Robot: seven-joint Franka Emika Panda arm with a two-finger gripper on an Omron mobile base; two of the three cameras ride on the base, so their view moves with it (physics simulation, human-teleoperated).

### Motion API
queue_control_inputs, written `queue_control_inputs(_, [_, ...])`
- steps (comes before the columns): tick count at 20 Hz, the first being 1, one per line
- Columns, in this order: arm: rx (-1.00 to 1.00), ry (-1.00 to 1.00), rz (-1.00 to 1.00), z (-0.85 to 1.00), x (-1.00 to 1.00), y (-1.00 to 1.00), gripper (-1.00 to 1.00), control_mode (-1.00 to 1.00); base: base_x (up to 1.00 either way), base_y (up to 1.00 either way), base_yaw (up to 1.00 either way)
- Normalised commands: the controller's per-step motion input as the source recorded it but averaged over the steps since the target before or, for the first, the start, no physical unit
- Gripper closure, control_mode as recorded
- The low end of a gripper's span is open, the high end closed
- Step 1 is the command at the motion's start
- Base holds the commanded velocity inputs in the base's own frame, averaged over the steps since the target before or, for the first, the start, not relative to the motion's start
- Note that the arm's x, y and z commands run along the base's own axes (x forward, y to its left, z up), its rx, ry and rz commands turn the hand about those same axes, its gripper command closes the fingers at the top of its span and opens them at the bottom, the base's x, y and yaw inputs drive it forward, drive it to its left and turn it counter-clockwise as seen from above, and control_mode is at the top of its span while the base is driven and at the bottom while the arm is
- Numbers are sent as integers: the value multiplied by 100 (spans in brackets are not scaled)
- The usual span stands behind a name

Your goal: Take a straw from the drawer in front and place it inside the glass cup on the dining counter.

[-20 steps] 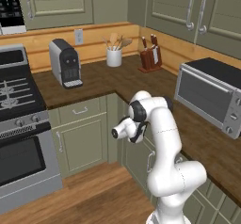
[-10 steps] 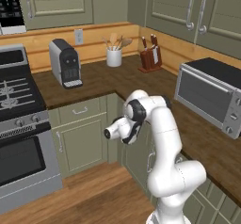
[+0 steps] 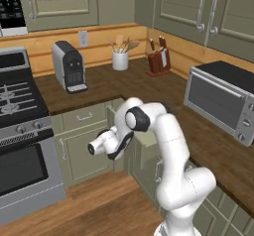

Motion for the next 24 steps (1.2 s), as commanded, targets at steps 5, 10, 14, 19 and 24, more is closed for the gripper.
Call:
queue_control_inputs(5, [4,4,1,6,-46,100,100,-100,0,0,0])
queue_control_inputs(10, [7,11,0,17,-36,100,-100,-100,0,0,0])
queue_control_inputs(14, [25,9,0,59,-48,64,-100,-100,0,0,0])
queue_control_inputs(19, [51,34,0,76,-27,19,-100,-100,0,0,0])
queue_control_inputs(24, [57,41,0,56,-13,12,-100,-100,0,0,0])
